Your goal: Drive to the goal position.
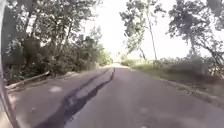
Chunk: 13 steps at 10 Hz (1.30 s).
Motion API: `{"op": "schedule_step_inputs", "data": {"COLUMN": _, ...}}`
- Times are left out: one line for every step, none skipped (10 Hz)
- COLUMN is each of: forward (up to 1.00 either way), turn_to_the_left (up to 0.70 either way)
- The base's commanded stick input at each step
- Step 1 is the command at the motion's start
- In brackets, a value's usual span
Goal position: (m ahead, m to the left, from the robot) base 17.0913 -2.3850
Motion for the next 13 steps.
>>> {"op": "schedule_step_inputs", "data": {"forward": 0.70, "turn_to_the_left": 0.02}}
{"op": "schedule_step_inputs", "data": {"forward": 0.70, "turn_to_the_left": 0.02}}
{"op": "schedule_step_inputs", "data": {"forward": 0.70, "turn_to_the_left": 0.01}}
{"op": "schedule_step_inputs", "data": {"forward": 0.70, "turn_to_the_left": 0.01}}
{"op": "schedule_step_inputs", "data": {"forward": 0.70, "turn_to_the_left": 0.00}}
{"op": "schedule_step_inputs", "data": {"forward": 0.70, "turn_to_the_left": 0.00}}
{"op": "schedule_step_inputs", "data": {"forward": 0.70, "turn_to_the_left": 0.00}}
{"op": "schedule_step_inputs", "data": {"forward": 0.70, "turn_to_the_left": 0.00}}
{"op": "schedule_step_inputs", "data": {"forward": 0.70, "turn_to_the_left": 0.00}}
{"op": "schedule_step_inputs", "data": {"forward": 0.70, "turn_to_the_left": 0.00}}
{"op": "schedule_step_inputs", "data": {"forward": 0.70, "turn_to_the_left": 0.00}}
{"op": "schedule_step_inputs", "data": {"forward": 0.70, "turn_to_the_left": 0.00}}
{"op": "schedule_step_inputs", "data": {"forward": 0.70, "turn_to_the_left": 0.00}}
